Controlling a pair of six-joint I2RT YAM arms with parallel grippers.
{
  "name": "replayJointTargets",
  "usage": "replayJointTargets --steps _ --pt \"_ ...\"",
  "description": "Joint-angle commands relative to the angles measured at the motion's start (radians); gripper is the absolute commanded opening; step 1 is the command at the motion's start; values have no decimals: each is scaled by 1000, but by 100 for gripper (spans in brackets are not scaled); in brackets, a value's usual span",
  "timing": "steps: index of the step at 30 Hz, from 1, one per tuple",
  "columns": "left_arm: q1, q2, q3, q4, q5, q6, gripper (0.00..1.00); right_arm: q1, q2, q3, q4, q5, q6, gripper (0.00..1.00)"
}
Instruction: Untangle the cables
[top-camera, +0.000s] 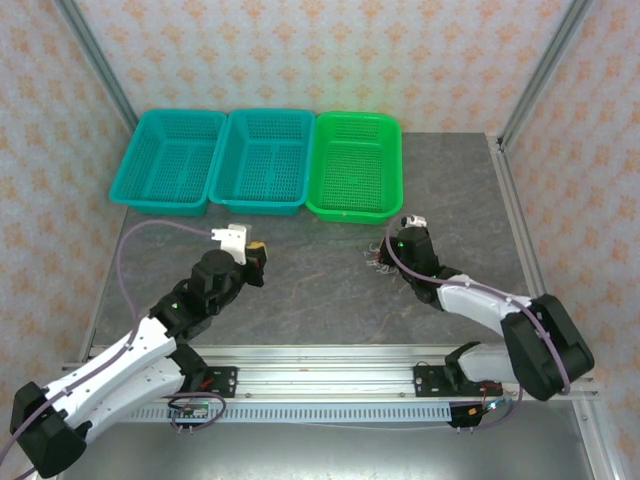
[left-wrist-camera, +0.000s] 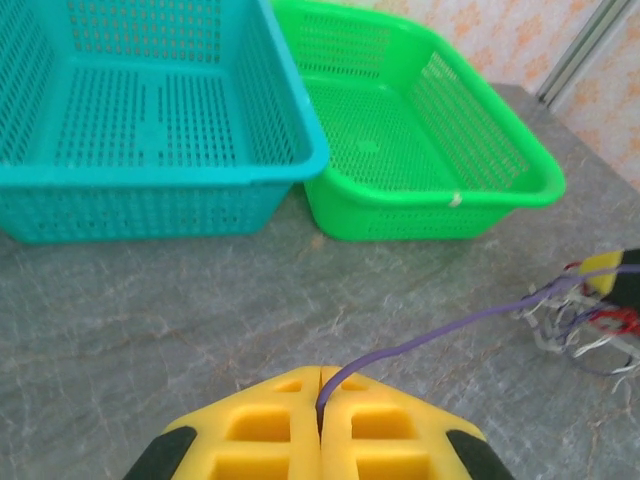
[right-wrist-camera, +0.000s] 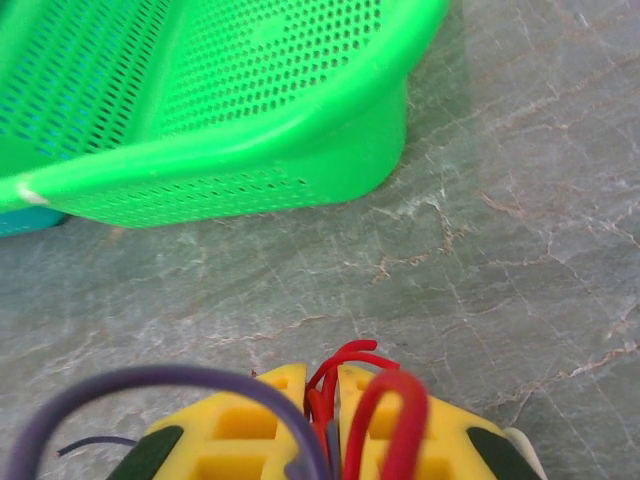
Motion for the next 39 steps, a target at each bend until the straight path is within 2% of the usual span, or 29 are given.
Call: replayJointTargets --steps 1,5,6,9,14,17,20,26,29,34,37,39 --pt "9 37 -58 107 44 -32 5 -6 -71 68 -52 -121 -79 0" --pt "9 69 -66 110 88 21 49 -5 -128 121 -111 -205 -158 0" --pt "9 65 -63 107 97 39 55 -4 -133 130 -120 -218 -171 0" --pt "7 38 -52 106 130 100 66 -5 -136 160 -141 -270 -196 0" --pt "-4 21 -20 177 347 243 66 0 -127 202 -190 -349 -221 0" --pt "-61 74 34 209 429 317 66 11 -125 226 -225 -381 -245 0" --pt "-144 171 98 253 387 367 66 31 -118 250 -258 -400 -274 0" --pt "-197 408 249 400 427 333 65 92 -80 301 -325 -388 -328 0" --pt "-200 484 272 487 412 342 61 109 -52 317 -350 -392 -343 0" --pt "-200 586 320 491 451 391 56 114 -43 328 -345 -442 -333 0" --pt "-199 634 336 515 427 380 47 116 -43 334 -335 -459 -324 0" --pt "-200 654 336 546 403 370 36 116 -44 336 -330 -471 -315 0"
